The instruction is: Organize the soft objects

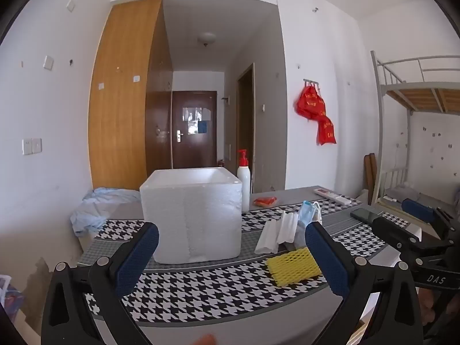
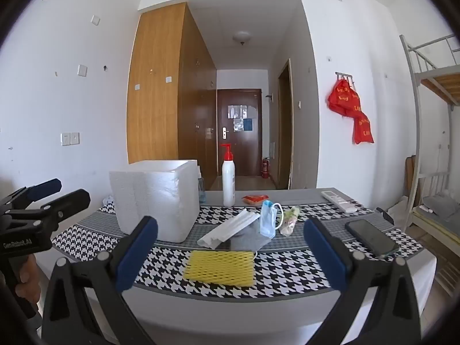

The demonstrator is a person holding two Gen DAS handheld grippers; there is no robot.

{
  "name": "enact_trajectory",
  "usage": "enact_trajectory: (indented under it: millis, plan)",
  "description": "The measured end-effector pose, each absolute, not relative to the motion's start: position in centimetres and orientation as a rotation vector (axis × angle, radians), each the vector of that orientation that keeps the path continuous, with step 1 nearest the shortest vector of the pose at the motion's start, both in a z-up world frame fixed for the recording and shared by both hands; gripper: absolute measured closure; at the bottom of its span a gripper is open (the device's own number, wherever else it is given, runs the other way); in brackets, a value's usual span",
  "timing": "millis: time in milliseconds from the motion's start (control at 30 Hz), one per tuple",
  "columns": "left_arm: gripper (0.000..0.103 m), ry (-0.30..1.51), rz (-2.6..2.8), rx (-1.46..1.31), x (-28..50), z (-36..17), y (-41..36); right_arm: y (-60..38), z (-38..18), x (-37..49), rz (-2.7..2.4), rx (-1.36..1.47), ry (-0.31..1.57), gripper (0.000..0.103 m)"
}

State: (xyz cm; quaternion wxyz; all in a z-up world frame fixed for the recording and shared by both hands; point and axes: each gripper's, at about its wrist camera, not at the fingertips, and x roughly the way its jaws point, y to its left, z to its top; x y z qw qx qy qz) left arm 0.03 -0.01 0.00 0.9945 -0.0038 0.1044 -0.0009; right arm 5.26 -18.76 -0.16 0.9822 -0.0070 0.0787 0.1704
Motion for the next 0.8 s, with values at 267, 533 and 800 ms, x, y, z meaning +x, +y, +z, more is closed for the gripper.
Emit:
enact_trajectory:
  millis: [267,533,800]
  plan:
    - [0.001,0.179,-0.005,0.000,-0.3,-0.2,-0.1,-19.0,-0.1,5.1,0.343,-0.016,0.165,0.000]
    - [0.001,0.191,0.008,-0.012,0.1,0.0,-0.2,-19.1,0.0,5.2,0.341,-0.015,0.164,0.000]
    - [0.001,0.204,0.007,-0.015,0.6,0.0,-0.4,-19.2,0.0,5.1,0.336,-0.019,0.162,0.000]
